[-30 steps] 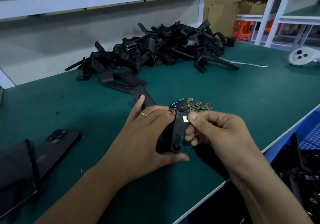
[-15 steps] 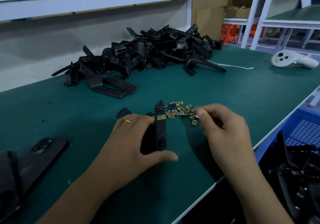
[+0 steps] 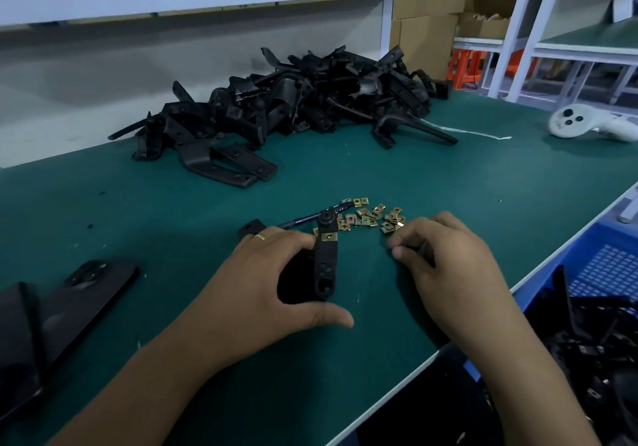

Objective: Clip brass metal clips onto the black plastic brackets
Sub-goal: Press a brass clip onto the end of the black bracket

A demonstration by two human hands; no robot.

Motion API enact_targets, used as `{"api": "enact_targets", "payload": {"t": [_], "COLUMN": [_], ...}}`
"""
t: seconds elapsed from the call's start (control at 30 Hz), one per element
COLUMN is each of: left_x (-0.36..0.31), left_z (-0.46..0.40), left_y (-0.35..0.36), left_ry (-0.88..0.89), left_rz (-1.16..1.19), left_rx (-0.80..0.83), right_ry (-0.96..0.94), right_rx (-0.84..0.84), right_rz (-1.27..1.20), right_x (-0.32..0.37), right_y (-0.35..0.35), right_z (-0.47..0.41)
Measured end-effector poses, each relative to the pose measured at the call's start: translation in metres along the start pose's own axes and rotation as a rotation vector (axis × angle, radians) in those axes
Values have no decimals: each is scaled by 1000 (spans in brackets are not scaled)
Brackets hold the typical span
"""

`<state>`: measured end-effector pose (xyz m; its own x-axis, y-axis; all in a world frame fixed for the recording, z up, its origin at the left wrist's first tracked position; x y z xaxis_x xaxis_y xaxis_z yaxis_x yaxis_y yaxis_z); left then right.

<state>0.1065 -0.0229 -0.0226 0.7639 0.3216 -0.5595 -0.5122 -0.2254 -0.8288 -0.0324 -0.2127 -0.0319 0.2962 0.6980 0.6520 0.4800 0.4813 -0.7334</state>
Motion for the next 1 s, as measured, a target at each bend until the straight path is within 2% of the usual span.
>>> {"api": "enact_targets", "payload": {"t": [0.13,0.33,0.5,0.8,1.0], "left_x": [2,7,9,7,5], "left_z": [1,2,0,1,2], "left_y": [0,0,0,0,-2], "left_ry": [1,3,16,22,25], "left_rz": [31,37,31,-12,-2], "left_rx": [-2,-12,-24,-35,-45], "right_ry": [5,-20,7,11,121], "right_rx": [64,-76,-50,-106,-150], "right_rz": [16,77,102,113,88], "right_x": [-2,1,-6,0,-4], "right_y": [-1,3,2,7,4], "right_z": [-1,1,-4,-3,-4]}}
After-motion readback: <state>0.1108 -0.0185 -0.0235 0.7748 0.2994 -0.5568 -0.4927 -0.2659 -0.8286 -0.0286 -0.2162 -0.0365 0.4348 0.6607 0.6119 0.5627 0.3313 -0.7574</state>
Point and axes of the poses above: each hand's wrist, its own z-axis away from the middle knuckle, its own y-axis out of the palm, x = y × z, the point moved 4 cm from there along -z, towards the middle knuckle, and after that the axes turned 14 degrees about x, right-handed, at the moved point
